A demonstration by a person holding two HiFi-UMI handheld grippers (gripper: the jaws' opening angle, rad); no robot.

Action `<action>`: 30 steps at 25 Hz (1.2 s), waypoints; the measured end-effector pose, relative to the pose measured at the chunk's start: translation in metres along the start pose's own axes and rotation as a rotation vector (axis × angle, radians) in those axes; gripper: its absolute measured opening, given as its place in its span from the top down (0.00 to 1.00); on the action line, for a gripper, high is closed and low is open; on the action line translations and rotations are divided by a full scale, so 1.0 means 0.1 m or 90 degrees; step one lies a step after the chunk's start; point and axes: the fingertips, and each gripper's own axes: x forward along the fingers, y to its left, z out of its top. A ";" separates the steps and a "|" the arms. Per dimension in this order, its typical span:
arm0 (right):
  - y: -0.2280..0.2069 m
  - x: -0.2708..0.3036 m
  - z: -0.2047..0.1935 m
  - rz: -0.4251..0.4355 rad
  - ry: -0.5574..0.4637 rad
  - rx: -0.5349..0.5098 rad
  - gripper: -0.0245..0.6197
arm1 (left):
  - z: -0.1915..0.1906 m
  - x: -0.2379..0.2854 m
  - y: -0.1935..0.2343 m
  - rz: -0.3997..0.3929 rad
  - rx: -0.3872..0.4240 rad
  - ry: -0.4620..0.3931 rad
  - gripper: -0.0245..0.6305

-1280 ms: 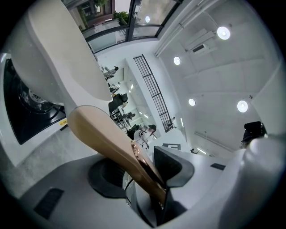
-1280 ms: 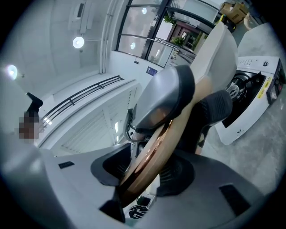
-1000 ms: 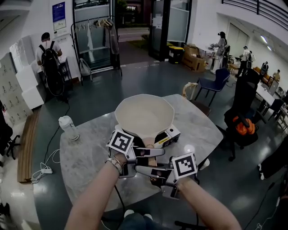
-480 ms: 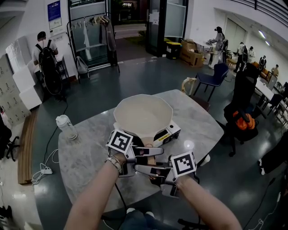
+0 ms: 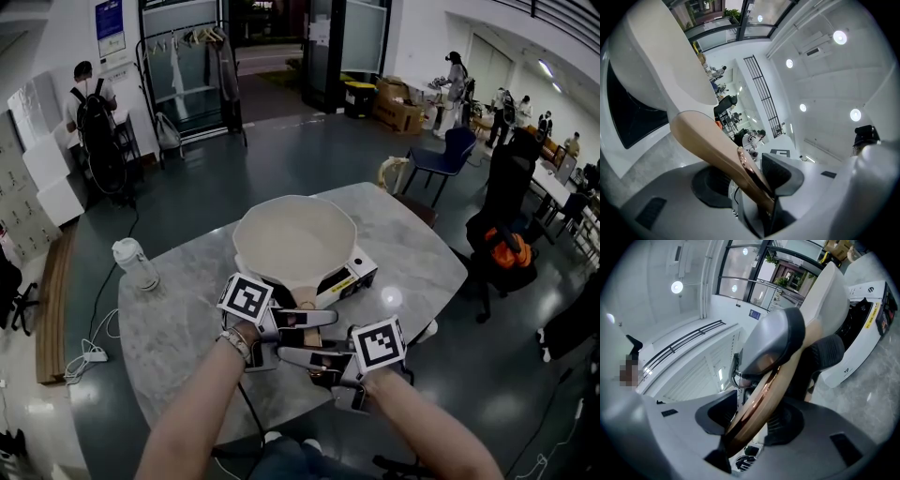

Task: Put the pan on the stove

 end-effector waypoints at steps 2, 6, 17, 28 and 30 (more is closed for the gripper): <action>-0.01 -0.01 -0.03 0.001 -0.001 0.004 0.68 | -0.03 0.02 0.00 -0.003 -0.001 0.002 0.67; -0.01 -0.02 -0.06 0.005 -0.008 0.012 0.69 | -0.06 -0.01 0.07 0.027 0.016 0.013 0.67; -0.14 -0.08 -0.18 -0.005 -0.017 0.016 0.72 | -0.15 0.03 0.21 0.056 0.028 0.004 0.67; -0.19 -0.11 -0.24 -0.003 -0.025 0.004 0.71 | -0.19 0.07 0.20 0.028 0.024 -0.014 0.66; -0.22 -0.13 -0.24 -0.027 -0.024 -0.007 0.68 | -0.18 0.09 0.16 0.022 0.023 -0.017 0.63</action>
